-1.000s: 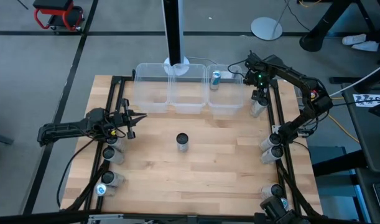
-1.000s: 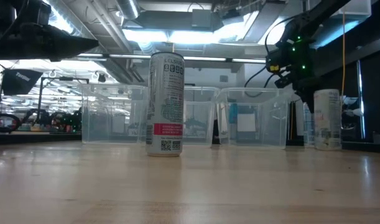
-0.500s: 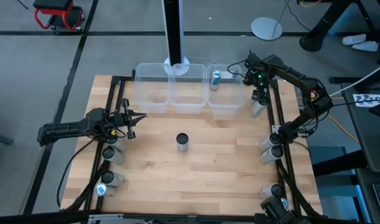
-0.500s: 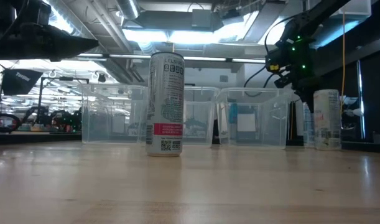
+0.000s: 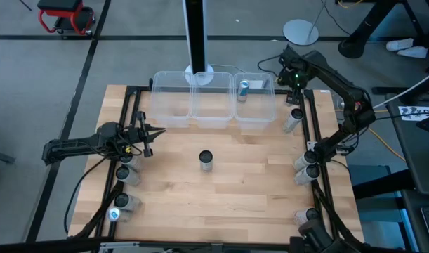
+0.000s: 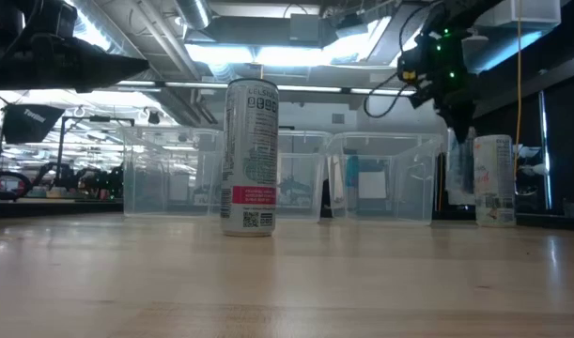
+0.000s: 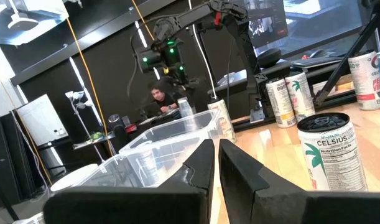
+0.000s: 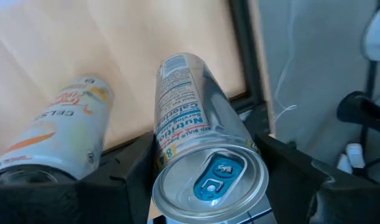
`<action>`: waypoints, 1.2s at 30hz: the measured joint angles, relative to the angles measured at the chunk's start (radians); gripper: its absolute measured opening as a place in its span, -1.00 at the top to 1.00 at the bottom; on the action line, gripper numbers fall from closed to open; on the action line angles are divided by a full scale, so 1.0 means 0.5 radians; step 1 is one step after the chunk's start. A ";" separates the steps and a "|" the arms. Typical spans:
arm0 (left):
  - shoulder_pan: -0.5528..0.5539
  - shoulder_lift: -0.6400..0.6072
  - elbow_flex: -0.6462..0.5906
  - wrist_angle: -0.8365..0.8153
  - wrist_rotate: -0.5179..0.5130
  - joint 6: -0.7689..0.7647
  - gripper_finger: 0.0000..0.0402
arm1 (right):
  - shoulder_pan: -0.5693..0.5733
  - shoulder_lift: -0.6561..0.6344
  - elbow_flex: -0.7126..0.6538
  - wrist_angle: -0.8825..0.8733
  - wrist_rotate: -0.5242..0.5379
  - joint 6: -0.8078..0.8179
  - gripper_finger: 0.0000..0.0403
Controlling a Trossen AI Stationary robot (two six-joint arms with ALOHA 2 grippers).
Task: Sort soda cans
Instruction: Put the blue soda can into the right transparent bin
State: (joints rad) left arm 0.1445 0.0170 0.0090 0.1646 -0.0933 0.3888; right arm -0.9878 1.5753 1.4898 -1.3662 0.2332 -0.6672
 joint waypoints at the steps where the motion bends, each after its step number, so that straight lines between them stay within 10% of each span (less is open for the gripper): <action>1: 0.000 0.000 0.000 0.000 0.000 -0.002 0.91 | 0.000 0.000 0.038 -0.002 0.006 0.000 -0.15; 36: 0.000 -0.001 0.000 0.008 0.000 0.017 0.91 | 0.461 0.060 0.764 0.305 -0.106 -0.255 -0.14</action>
State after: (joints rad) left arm 0.1446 0.0166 0.0090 0.1688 -0.0933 0.3973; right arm -0.7573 1.6055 1.8717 -1.2137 0.1804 -0.7948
